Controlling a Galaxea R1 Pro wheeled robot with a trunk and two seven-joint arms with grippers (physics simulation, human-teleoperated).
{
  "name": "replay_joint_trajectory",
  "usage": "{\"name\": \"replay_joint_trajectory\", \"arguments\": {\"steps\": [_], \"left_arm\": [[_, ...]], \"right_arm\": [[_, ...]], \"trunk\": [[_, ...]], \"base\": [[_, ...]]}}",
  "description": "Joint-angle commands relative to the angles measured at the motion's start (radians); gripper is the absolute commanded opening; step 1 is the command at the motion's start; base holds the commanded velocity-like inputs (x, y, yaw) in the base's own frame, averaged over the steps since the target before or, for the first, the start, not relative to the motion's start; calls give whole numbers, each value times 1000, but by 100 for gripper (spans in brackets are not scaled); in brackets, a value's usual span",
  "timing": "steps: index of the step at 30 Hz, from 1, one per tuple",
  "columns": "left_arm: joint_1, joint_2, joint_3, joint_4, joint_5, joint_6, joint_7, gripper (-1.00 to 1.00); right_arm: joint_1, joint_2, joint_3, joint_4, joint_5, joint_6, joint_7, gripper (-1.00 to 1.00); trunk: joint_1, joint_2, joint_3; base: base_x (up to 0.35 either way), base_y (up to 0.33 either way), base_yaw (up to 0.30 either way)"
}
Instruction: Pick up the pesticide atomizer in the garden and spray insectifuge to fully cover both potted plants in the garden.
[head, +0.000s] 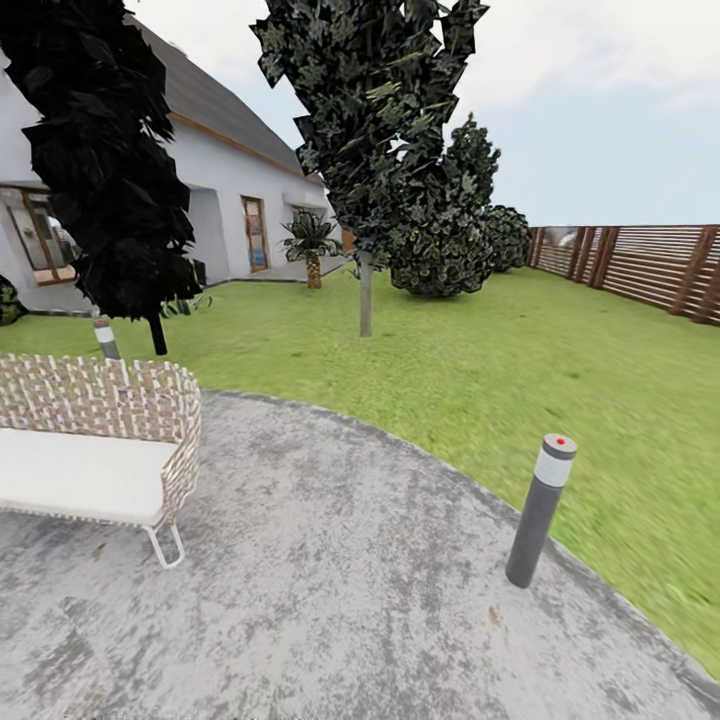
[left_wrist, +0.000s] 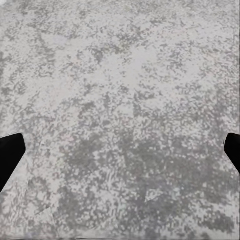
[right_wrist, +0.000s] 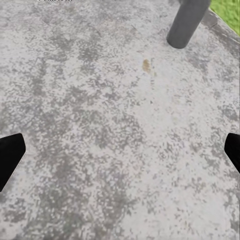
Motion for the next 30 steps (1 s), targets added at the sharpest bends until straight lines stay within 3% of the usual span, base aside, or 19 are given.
{"name": "replay_joint_trajectory", "arguments": {"steps": [1,9,25,30], "left_arm": [[-1,0,1,1,-1,-4,0,100],[-1,0,1,1,-1,-4,0,100],[-1,0,2,1,1,-3,0,100],[-1,1,2,1,2,-3,1,100]], "right_arm": [[0,0,1,0,1,-2,-3,100],[0,0,1,-1,1,-2,0,100],[0,0,4,0,3,-1,0,100],[0,0,4,0,25,-2,-1,100]], "trunk": [[0,-1,-1],[0,-1,-1],[61,-113,-45],[80,-148,-59]], "base": [[0,0,242],[0,0,47],[0,0,209],[0,0,271]]}}
